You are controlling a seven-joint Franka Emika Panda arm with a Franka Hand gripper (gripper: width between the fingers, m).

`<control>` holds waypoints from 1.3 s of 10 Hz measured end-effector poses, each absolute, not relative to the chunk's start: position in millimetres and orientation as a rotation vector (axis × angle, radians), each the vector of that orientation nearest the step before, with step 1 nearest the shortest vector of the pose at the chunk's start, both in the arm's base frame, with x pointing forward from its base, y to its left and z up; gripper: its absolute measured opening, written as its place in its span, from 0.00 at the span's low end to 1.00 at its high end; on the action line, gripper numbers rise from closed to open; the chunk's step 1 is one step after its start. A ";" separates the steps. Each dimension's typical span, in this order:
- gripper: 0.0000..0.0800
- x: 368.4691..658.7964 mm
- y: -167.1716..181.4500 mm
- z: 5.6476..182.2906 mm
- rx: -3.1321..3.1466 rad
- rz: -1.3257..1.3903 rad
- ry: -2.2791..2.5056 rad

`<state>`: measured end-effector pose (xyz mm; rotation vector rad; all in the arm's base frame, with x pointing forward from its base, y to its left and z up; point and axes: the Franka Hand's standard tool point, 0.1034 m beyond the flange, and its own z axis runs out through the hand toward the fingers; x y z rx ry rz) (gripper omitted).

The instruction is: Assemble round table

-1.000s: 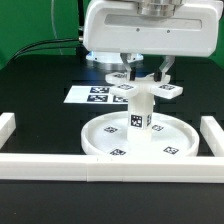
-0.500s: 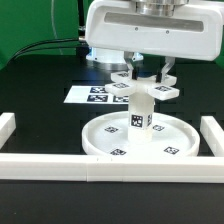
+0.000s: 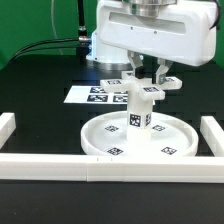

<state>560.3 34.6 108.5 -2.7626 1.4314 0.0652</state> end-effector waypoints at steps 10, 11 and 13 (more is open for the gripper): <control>0.79 574.1 48.7 129.9 -2.640 0.073 1.537; 0.79 573.9 48.7 129.1 -2.641 0.074 1.537; 0.81 573.9 48.2 128.9 -2.746 0.064 1.336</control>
Offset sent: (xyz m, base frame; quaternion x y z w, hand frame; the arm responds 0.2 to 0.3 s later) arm 0.0000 0.0000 0.0000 0.0000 0.0000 0.1938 0.9810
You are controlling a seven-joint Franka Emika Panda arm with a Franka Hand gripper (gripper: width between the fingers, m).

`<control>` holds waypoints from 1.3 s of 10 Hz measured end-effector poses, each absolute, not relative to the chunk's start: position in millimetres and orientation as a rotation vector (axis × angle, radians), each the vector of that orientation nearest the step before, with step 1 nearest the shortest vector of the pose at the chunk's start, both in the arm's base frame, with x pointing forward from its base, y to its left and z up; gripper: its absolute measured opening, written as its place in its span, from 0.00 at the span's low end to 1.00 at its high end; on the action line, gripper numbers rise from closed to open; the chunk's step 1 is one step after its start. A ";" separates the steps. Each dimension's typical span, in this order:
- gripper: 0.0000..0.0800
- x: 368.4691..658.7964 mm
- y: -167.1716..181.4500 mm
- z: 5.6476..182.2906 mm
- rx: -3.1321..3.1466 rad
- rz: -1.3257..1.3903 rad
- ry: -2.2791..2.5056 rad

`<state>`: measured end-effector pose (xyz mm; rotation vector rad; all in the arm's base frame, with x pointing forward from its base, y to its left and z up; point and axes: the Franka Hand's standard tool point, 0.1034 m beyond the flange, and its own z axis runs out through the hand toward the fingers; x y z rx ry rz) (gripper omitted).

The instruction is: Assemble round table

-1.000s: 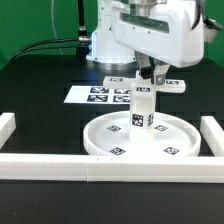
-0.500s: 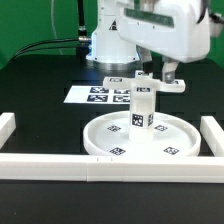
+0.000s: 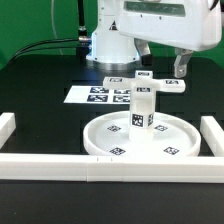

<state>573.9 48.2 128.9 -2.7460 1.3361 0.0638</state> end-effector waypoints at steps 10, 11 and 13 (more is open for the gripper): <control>0.81 574.6 35.1 123.5 -3.044 -0.015 -0.344; 0.81 573.4 33.8 122.6 -3.016 -0.017 -0.548; 0.81 572.3 31.0 121.5 -2.981 -0.018 -0.731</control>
Offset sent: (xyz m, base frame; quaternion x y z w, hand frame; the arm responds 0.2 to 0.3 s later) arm 0.0018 -0.0010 -0.0071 0.0332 -0.0174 -0.2004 0.9790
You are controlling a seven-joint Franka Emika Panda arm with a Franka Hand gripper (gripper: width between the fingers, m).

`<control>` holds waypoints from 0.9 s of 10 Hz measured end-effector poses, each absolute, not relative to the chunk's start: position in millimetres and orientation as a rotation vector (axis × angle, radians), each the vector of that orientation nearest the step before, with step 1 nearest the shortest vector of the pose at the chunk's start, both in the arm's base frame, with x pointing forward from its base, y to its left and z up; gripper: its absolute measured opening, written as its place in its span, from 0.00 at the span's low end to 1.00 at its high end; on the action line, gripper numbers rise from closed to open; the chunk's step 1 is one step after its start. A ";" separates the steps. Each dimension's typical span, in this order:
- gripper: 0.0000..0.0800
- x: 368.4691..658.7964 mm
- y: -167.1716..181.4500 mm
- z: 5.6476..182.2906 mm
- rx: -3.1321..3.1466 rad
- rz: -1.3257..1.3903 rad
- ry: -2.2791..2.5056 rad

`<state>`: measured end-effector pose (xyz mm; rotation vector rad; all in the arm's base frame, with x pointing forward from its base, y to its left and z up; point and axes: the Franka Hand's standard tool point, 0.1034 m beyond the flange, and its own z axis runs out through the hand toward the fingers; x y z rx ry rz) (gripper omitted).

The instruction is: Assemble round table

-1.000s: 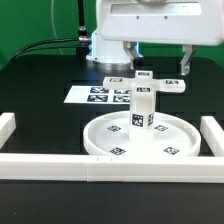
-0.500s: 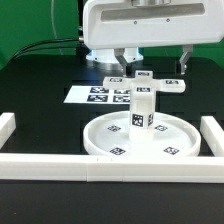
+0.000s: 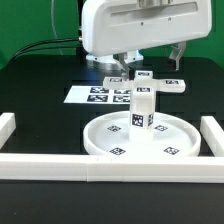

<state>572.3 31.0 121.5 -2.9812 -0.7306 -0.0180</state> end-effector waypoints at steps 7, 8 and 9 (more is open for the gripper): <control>0.81 564.6 22.7 108.4 -2.893 -0.040 -1.083; 0.81 564.1 20.7 106.0 -2.896 -0.036 -1.078; 0.81 563.6 19.8 104.4 -2.897 -0.033 -1.076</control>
Offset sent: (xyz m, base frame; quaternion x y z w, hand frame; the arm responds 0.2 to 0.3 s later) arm -0.0116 0.0053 -0.0032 -0.0187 0.0163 -0.0443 0.9987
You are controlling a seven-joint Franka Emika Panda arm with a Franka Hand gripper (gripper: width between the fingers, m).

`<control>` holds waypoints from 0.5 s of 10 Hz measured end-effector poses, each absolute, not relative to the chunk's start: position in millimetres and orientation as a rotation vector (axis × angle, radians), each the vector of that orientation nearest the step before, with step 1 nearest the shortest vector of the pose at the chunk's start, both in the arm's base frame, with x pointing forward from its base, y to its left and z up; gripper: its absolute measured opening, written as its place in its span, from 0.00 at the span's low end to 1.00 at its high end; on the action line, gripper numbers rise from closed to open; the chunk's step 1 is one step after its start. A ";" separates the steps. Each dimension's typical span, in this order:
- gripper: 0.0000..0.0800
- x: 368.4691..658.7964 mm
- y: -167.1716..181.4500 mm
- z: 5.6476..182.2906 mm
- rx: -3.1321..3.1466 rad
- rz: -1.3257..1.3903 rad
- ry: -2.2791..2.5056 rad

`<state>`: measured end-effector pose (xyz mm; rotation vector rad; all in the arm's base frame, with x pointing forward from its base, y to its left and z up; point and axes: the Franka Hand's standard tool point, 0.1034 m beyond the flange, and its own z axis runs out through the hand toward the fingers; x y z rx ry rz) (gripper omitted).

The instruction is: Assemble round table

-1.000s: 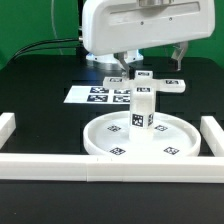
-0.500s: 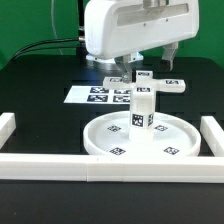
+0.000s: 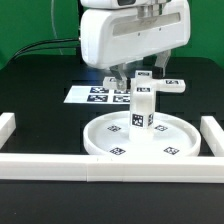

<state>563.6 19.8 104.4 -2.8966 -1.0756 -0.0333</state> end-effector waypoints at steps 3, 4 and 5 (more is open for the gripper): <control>0.81 561.2 22.7 98.9 -2.899 -0.019 -1.059; 0.81 560.7 20.4 97.1 -2.899 -0.014 -1.059; 0.81 560.6 19.1 97.0 -2.901 -0.014 -1.053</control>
Offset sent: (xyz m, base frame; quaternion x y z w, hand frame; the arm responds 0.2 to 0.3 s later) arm 0.0044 -0.0009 -0.0067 0.0030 0.0084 -0.0291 0.9995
